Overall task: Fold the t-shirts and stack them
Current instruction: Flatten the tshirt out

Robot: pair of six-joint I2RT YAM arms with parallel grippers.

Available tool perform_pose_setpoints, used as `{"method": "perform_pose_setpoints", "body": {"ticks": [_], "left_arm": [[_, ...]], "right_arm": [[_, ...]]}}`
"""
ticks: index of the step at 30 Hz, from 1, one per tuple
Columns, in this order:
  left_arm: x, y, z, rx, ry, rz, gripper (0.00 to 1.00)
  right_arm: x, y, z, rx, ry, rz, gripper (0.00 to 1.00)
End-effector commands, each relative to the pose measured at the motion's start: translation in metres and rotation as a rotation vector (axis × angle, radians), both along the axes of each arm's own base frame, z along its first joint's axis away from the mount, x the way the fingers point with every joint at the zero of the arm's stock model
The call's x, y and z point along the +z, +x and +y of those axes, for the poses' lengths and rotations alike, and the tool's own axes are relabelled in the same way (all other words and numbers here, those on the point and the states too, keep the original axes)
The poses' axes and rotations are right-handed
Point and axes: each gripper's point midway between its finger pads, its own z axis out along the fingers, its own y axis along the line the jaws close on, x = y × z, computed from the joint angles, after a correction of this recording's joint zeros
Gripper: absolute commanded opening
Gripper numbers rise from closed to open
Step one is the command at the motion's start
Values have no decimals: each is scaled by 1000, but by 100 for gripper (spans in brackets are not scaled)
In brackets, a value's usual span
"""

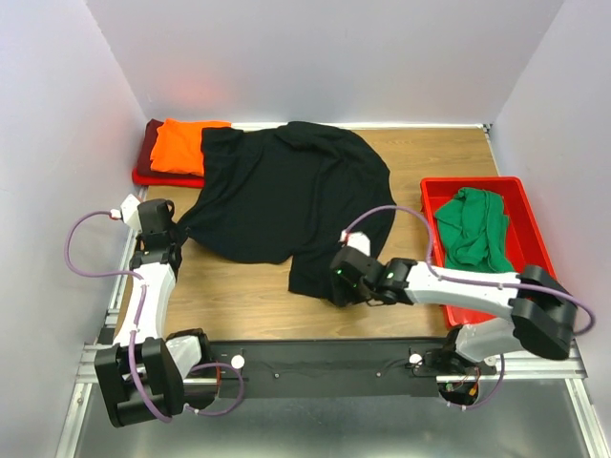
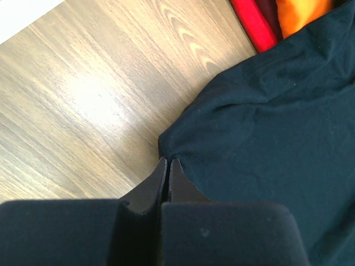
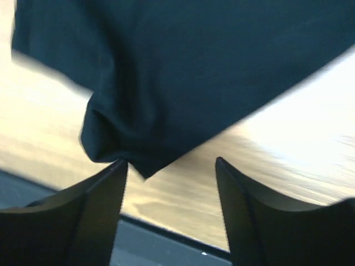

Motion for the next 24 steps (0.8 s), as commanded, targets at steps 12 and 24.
{"method": "perform_pose_setpoints", "body": {"ticks": [12, 24], "left_arm": [[0, 1, -3, -56, 11, 13, 0], [-3, 1, -9, -79, -4, 3, 0]], "right_arm": [[19, 112, -113, -591, -78, -111, 56], [-7, 148, -91, -597, -20, -92, 56]]}}
